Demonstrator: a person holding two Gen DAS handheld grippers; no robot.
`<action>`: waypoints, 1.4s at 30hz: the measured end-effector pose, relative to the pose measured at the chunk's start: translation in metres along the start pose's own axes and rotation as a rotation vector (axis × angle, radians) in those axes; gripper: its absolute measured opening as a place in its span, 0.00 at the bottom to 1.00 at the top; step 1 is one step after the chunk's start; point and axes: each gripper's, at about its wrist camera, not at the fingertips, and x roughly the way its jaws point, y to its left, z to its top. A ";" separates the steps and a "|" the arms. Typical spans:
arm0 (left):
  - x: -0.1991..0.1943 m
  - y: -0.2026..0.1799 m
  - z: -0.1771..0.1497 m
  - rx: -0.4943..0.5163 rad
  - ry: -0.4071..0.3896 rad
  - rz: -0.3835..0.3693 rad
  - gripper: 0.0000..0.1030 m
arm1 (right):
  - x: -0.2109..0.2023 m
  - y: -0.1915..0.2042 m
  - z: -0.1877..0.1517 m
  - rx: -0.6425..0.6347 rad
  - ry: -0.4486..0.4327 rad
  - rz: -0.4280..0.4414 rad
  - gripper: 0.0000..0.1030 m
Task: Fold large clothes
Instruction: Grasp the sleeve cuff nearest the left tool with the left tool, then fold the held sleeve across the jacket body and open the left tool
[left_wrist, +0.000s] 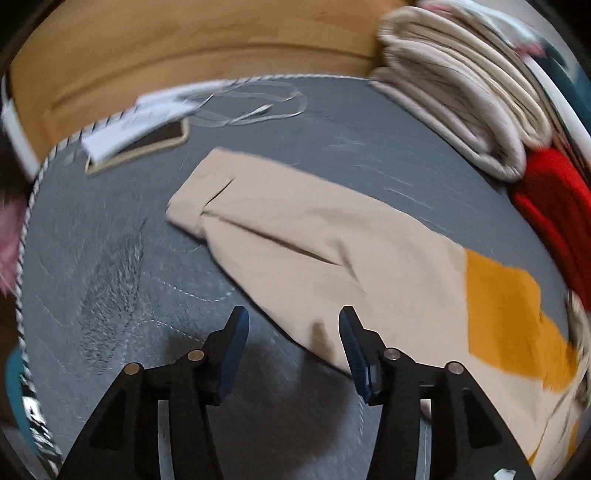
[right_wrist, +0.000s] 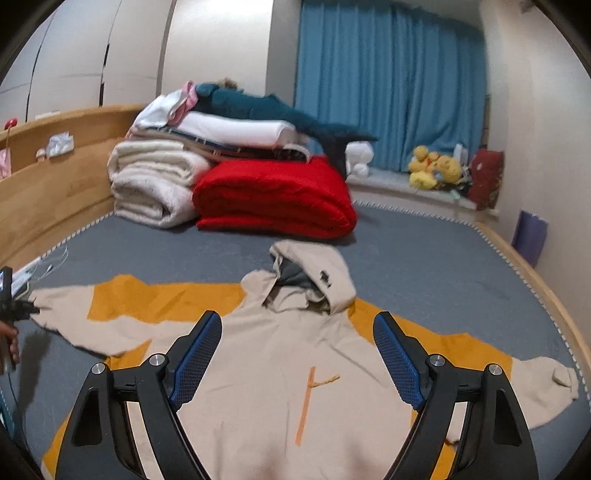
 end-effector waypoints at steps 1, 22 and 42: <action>0.007 0.008 0.003 -0.040 0.009 -0.009 0.46 | 0.006 -0.001 -0.001 -0.002 0.014 0.005 0.82; -0.038 -0.025 0.027 -0.057 -0.132 -0.122 0.00 | 0.058 -0.025 -0.024 0.116 0.274 0.005 0.18; -0.184 -0.356 -0.263 0.719 0.187 -0.687 0.03 | -0.014 -0.052 -0.016 0.184 0.222 0.050 0.55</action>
